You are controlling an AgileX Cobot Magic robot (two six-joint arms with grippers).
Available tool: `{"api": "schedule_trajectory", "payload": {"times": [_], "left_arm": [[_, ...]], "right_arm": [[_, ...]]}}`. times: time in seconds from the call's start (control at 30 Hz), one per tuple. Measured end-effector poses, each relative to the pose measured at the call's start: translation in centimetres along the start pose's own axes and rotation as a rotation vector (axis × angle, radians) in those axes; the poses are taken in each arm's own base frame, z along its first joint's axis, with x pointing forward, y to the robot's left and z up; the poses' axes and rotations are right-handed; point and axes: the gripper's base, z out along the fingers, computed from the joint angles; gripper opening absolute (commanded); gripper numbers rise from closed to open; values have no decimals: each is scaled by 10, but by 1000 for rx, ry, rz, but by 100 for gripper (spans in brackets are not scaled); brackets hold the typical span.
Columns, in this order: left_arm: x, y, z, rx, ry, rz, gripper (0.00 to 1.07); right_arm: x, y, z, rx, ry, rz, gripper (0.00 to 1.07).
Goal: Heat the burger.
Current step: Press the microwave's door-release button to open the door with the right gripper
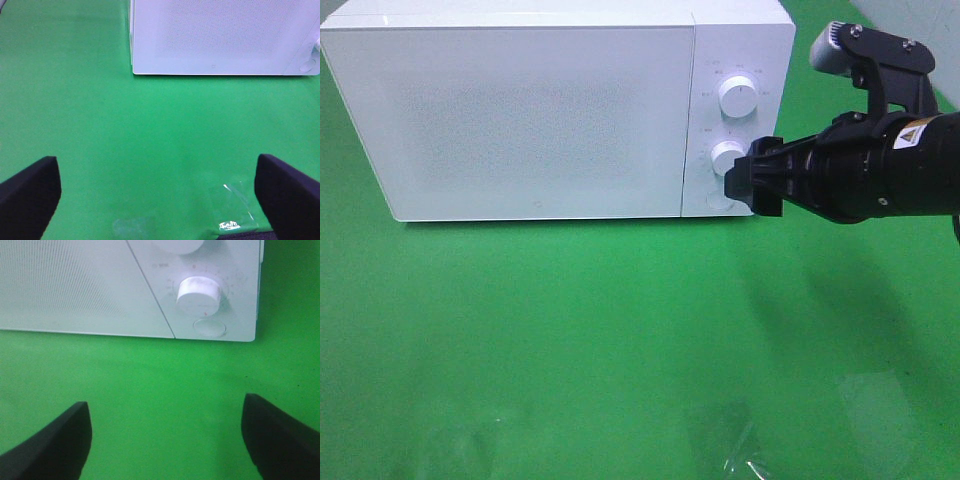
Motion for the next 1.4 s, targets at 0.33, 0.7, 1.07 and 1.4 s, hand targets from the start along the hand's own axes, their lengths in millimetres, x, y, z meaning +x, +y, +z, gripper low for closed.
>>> {"api": "schedule_trajectory", "payload": {"times": [0.33, 0.7, 1.07, 1.4], "left_arm": [[0, 0, 0, 0, 0, 0, 98], [0, 0, 0, 0, 0, 0, 98], [0, 0, 0, 0, 0, 0, 98], [0, 0, 0, 0, 0, 0, 98]], "right_arm": [[-2, 3, -48, -20, 128, -192, 76], [-4, 0, -118, 2, 121, -250, 76], [11, -4, -174, 2, 115, -230, 76], [26, -17, -219, 65, 30, -188, 76]]}}
